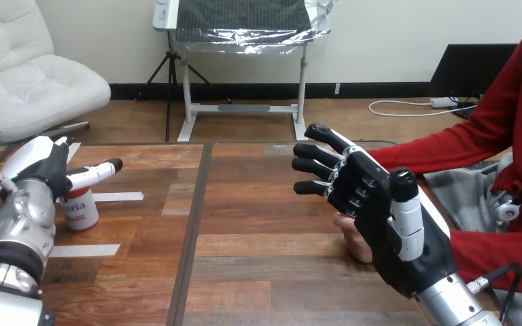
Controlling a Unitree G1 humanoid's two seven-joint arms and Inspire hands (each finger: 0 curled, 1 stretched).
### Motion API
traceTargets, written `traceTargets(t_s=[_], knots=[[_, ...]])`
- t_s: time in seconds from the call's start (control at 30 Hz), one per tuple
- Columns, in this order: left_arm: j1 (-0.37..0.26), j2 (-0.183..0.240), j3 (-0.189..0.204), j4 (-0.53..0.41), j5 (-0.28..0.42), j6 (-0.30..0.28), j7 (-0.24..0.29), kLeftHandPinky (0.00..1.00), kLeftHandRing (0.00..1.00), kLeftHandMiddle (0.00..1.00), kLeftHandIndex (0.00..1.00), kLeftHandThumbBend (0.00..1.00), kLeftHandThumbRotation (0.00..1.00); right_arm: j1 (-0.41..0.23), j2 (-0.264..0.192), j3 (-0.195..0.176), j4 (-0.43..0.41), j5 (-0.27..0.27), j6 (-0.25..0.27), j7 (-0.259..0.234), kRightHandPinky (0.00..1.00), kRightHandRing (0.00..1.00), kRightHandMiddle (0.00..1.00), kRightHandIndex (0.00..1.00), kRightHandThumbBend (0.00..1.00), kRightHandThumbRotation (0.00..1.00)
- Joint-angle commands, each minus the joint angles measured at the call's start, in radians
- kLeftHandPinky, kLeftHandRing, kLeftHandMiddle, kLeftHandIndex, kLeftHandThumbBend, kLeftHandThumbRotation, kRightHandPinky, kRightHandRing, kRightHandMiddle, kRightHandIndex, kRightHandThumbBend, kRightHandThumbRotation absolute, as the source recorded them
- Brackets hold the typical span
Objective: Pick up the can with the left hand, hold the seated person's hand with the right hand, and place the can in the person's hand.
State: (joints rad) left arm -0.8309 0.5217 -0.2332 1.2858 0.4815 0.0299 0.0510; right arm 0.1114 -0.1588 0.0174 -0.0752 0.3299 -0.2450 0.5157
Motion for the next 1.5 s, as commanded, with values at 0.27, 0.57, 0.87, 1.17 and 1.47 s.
traceTargets(t_s=[0.27,0.57,0.87,1.17,1.47], knots=[[-0.083,0.008,-0.033,-0.010,0.027,0.004,-0.007,0.96,0.99,1.00,0.96,0.69,0.73,-0.041,0.004,-0.017,-0.064,0.029,-0.027,0.001,0.76,0.85,0.85,0.89,0.95,1.00],[-0.088,0.005,-0.039,-0.011,0.025,0.020,-0.021,0.95,0.98,0.98,0.95,0.71,0.75,-0.039,0.004,-0.017,-0.065,0.037,-0.029,0.005,0.76,0.85,0.85,0.89,0.95,1.00],[-0.095,-0.002,-0.037,-0.015,0.024,0.049,-0.038,0.85,0.94,0.95,0.93,0.73,0.74,-0.039,0.004,-0.018,-0.065,0.042,-0.032,0.006,0.75,0.84,0.85,0.89,0.95,1.00],[-0.103,-0.002,-0.067,-0.017,0.054,0.070,-0.072,0.83,0.92,0.94,0.92,0.73,0.77,-0.038,0.005,-0.019,-0.066,0.046,-0.033,0.006,0.73,0.84,0.84,0.88,0.96,1.00],[-0.105,0.003,-0.091,-0.023,0.071,0.064,-0.100,0.83,0.91,0.93,0.90,0.72,0.81,-0.039,0.007,-0.019,-0.063,0.048,-0.040,0.009,0.72,0.84,0.84,0.88,0.96,1.00]])
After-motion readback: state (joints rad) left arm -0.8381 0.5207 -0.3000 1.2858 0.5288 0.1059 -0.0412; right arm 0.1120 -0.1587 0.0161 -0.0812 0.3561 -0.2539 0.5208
